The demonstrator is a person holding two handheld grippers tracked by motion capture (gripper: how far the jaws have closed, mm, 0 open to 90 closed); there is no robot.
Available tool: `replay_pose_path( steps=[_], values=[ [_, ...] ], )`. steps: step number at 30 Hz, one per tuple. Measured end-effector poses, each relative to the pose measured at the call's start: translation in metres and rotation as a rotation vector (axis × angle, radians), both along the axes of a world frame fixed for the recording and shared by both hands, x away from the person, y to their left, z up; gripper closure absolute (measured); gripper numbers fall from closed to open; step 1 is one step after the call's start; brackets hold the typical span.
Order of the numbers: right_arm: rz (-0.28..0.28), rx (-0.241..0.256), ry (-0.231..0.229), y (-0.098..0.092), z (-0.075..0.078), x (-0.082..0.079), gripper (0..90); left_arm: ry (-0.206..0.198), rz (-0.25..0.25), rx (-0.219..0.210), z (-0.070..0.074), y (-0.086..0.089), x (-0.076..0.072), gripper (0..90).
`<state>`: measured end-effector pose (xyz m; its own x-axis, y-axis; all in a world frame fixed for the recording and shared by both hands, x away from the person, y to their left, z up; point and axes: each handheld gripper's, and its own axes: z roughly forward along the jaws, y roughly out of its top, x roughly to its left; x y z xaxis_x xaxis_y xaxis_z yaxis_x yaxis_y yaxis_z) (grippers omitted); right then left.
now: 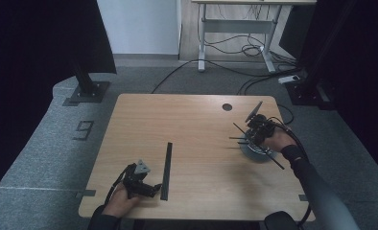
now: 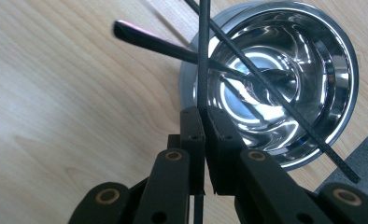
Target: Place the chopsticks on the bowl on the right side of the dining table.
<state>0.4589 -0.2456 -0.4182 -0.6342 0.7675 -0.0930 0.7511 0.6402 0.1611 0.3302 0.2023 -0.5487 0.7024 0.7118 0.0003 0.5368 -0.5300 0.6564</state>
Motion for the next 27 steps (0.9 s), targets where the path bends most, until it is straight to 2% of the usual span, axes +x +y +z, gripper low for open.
replay_pose_path(
  steps=[9,27],
  values=[
    [-0.017,-0.018,0.003,-0.006,-0.017,0.012,85.7,0.0,0.0,0.0,0.0,0.0,0.0,0.0],
    [-0.047,-0.001,-0.008,-0.012,-0.042,0.021,85.5,0.0,0.0,0.002,0.0,0.0,0.0,0.0]
  ],
)
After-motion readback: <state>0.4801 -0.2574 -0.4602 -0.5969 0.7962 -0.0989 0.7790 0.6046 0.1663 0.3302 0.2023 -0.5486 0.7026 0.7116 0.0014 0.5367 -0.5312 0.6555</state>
